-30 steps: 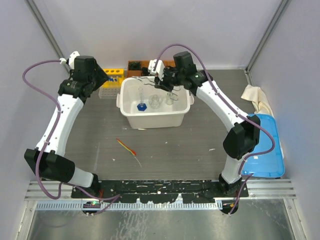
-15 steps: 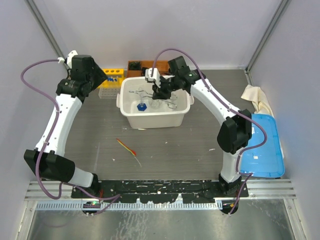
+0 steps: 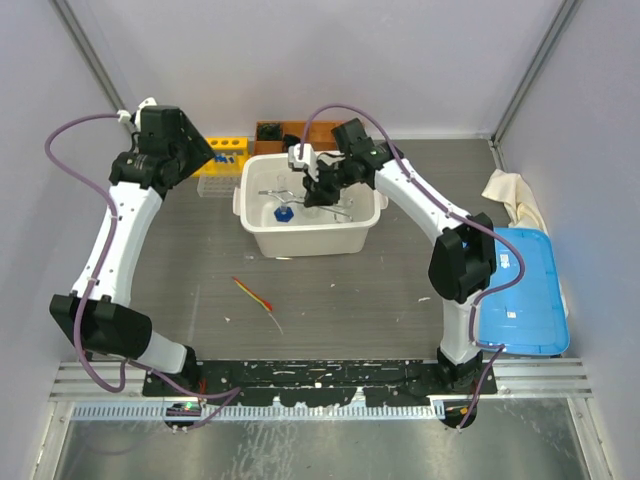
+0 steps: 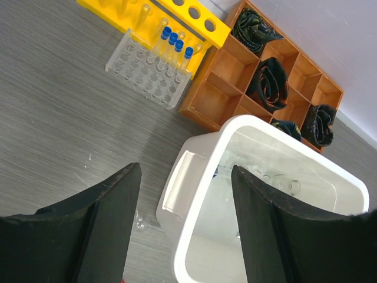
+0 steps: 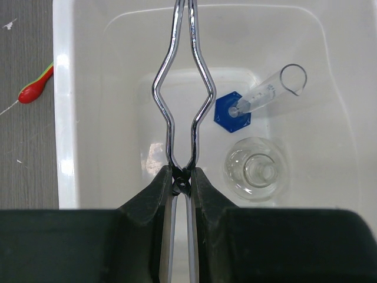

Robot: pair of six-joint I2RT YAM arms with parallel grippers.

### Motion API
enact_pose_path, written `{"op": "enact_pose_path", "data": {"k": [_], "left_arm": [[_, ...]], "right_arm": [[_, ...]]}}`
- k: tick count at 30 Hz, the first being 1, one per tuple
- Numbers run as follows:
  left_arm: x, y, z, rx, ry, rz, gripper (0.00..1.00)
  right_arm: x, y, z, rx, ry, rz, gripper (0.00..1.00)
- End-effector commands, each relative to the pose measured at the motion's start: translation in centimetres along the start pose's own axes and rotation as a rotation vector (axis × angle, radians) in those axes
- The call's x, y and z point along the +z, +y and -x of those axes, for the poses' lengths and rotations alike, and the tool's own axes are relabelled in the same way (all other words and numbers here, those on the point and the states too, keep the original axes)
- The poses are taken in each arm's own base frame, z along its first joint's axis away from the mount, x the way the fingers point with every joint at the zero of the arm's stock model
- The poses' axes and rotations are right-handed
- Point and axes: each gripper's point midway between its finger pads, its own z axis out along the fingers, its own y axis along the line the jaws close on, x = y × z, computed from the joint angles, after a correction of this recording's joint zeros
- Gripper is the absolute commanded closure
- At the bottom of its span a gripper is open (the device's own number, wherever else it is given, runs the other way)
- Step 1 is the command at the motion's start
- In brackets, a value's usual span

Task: Organize the chemistry lab equipment
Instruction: Place the chemistry item in the storage box.

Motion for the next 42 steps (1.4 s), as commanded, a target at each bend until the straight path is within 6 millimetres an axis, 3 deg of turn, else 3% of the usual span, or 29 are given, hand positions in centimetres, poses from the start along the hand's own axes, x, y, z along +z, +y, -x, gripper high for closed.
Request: {"op": "enact_pose_path", "data": {"k": [1,10,26,42], "left_arm": [[-1.2,-0.6,1.5,-0.003,-0.033,-0.039,0.35],[-1.8,0.2,1.7,-0.006,-0.034,-0.033,0.35],[-2.4,1.4,0.9,-0.010,-0.026,-0.018,0.35],[-2.5,1.7,0.4,-0.009,-0.010,-0.016,0.35]], "right_arm": [[1.7,1.0,0.4,0.005,-0.013,0.034,0.99],[4.2,1.2,-1.6,0.024,0.074,0.026,0.99],[5.8,-0.3,-6.0,0.080,0.190,-0.068,0.99],[6.7,-1.8,-9.0,0.094,0.268,-0.152,0.99]]}}
